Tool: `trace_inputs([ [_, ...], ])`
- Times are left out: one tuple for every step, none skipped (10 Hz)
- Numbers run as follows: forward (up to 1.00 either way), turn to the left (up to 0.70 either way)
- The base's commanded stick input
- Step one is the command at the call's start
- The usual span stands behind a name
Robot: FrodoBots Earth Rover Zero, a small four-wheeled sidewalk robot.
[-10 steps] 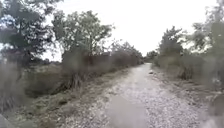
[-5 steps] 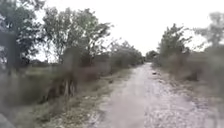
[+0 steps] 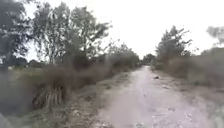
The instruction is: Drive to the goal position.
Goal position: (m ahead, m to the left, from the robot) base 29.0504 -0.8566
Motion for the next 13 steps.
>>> trace_inputs([
  [0.85,-0.34],
  [0.85,-0.34],
  [0.85,-0.34],
  [0.85,-0.26],
  [0.85,-0.02],
  [0.85,0.00],
  [0.85,0.00],
  [0.85,0.00],
  [0.85,0.00],
  [0.85,0.00],
  [0.85,0.00],
  [0.85,0.00],
  [0.85,0.00],
])
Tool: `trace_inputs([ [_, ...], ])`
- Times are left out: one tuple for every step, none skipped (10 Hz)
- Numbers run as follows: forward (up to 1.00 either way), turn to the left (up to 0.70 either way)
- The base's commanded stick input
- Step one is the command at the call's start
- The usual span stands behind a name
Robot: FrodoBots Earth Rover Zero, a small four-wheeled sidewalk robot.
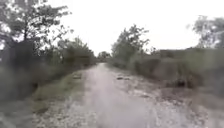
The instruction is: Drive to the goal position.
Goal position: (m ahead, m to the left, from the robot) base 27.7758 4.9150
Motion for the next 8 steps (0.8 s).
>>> trace_inputs([
  [0.85,0.00],
  [0.85,0.00],
  [0.85,0.00],
  [0.85,0.00],
  [0.85,0.00],
  [0.85,0.00],
  [0.85,0.11],
  [0.85,0.34],
])
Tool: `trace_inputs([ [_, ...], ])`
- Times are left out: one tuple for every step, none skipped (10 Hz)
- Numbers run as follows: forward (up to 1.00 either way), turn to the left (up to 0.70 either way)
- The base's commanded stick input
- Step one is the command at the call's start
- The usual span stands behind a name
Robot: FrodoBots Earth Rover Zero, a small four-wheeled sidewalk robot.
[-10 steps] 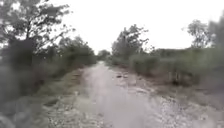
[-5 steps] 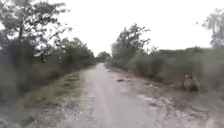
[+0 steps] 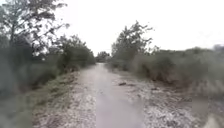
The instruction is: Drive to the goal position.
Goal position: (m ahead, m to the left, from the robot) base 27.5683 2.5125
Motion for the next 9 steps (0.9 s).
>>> trace_inputs([
  [0.85,0.34],
  [0.85,0.09],
  [0.85,0.00],
  [0.85,0.00],
  [0.85,0.00],
  [0.85,0.00],
  [0.85,0.00],
  [0.85,0.00],
  [0.85,0.00],
])
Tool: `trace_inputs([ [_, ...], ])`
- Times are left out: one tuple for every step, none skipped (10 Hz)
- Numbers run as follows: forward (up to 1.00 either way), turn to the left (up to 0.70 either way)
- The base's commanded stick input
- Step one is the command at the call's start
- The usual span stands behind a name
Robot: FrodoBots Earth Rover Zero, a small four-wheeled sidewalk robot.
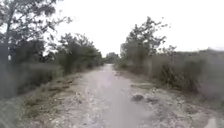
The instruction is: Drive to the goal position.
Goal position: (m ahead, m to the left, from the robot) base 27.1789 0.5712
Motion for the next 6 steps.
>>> trace_inputs([
  [0.85,0.00],
  [0.85,0.00],
  [0.85,0.00],
  [0.85,0.00],
  [0.85,0.00],
  [0.85,0.00],
])
